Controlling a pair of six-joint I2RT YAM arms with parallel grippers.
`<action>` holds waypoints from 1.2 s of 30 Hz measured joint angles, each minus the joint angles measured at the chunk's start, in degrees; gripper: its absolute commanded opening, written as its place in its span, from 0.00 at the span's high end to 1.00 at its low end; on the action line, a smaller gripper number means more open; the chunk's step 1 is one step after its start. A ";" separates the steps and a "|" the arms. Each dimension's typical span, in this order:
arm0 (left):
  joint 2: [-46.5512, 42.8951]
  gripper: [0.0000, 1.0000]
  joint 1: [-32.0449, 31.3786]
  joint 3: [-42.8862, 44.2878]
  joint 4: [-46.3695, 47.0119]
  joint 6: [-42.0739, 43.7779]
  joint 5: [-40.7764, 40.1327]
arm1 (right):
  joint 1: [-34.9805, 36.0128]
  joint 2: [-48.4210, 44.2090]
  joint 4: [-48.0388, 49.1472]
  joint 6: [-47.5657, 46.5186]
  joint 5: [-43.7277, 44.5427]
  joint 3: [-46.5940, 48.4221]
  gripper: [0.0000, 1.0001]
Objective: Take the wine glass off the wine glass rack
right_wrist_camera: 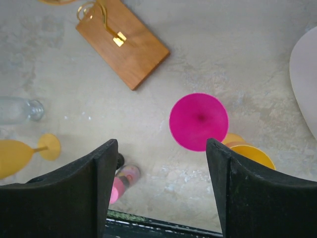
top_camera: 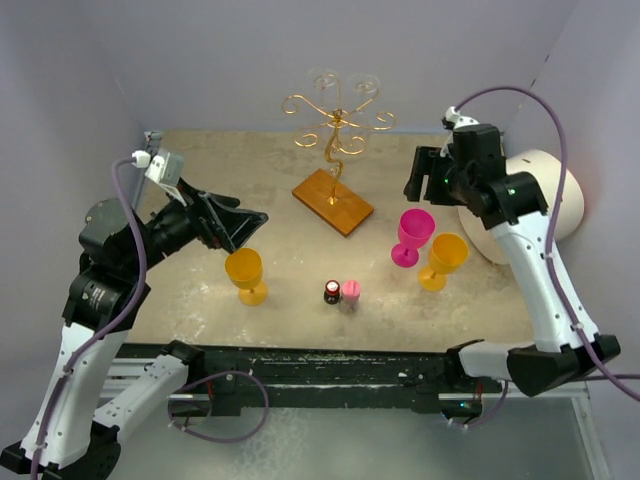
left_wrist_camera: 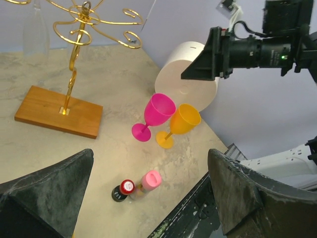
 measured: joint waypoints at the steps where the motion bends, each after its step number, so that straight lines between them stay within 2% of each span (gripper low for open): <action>1: -0.02 0.01 0.00 0.22 -0.90 0.55 -0.11 | -0.92 -1.42 1.05 0.66 -0.55 -0.96 0.22; 5: -0.17 0.01 -0.13 1.36 -4.74 2.60 -0.37 | -5.53 -4.04 5.09 3.52 -4.37 -2.32 0.18; 9: -0.83 0.01 -1.38 2.08 -8.35 4.20 -0.76 | -7.87 -2.43 9.49 6.43 -8.55 -0.81 0.17; 11: -2.43 0.01 -2.05 2.23 -11.06 5.51 -0.96 | -8.17 3.67 14.01 9.14 -12.98 5.35 0.15; 14: -3.21 0.01 -2.05 2.47 -12.00 6.29 -1.38 | -8.31 6.49 15.74 10.14 -14.73 8.02 0.14; 23: -5.55 0.01 -2.05 3.87 -14.71 9.20 -6.45 | -10.05 23.10 22.56 12.28 -18.95 24.50 0.16; 30: -5.25 0.01 -2.05 3.87 -14.86 9.88 -8.74 | -10.32 34.86 26.77 13.35 -21.14 34.01 0.21; 36: -3.82 0.01 -2.05 3.87 -15.58 10.36 -9.03 | -10.32 42.16 31.12 14.97 -22.84 38.69 0.30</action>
